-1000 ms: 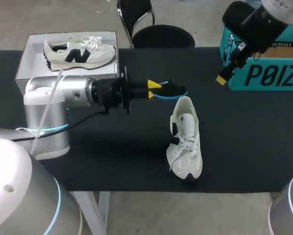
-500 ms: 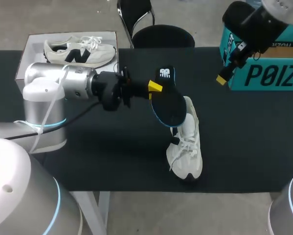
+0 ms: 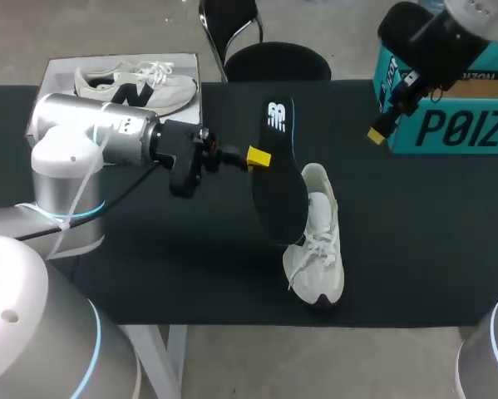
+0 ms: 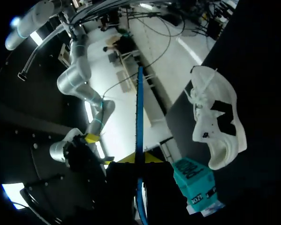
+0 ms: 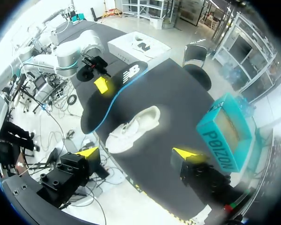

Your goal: Take the shoe out of the shoebox, open the shoe tongue, remove and reinsert the insole, then place the shoe into the shoebox

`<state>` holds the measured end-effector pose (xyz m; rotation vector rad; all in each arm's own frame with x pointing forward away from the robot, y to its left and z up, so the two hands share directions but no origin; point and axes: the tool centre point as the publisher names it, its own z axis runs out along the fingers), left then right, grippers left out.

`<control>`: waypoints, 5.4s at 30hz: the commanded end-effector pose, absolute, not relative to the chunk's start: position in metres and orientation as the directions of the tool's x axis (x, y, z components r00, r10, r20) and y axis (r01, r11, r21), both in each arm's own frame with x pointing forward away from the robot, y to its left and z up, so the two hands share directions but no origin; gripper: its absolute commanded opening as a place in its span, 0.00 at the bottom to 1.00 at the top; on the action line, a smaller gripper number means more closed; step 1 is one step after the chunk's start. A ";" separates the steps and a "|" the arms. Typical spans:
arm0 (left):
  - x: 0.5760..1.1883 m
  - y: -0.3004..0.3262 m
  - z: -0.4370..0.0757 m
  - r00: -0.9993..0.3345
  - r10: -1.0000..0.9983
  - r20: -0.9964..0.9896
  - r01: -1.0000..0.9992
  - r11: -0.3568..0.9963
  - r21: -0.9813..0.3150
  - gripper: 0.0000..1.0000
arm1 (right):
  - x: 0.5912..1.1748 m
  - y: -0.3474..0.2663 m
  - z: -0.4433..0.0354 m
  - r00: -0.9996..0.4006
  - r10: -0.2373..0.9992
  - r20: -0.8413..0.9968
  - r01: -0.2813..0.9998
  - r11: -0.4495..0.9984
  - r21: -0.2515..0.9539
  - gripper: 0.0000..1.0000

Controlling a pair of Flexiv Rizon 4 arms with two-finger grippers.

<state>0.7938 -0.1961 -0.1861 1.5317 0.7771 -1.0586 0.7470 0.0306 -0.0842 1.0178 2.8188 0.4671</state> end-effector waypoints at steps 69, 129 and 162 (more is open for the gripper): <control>0.897 -0.219 -0.194 0.541 -0.045 -0.840 0.817 -0.209 0.538 0.00 | 0.806 0.013 -0.115 -0.748 0.567 0.346 0.658 0.565 0.497 1.00; 0.897 -0.219 -0.194 0.541 -0.045 -0.840 0.817 -0.209 0.538 0.00 | 0.878 0.111 -0.172 -0.729 0.416 0.543 0.675 0.308 0.670 1.00; 0.897 -0.219 -0.194 0.541 -0.045 -0.840 0.817 -0.209 0.538 0.00 | 0.866 0.158 -0.192 -0.731 0.361 0.579 0.682 0.339 0.649 0.46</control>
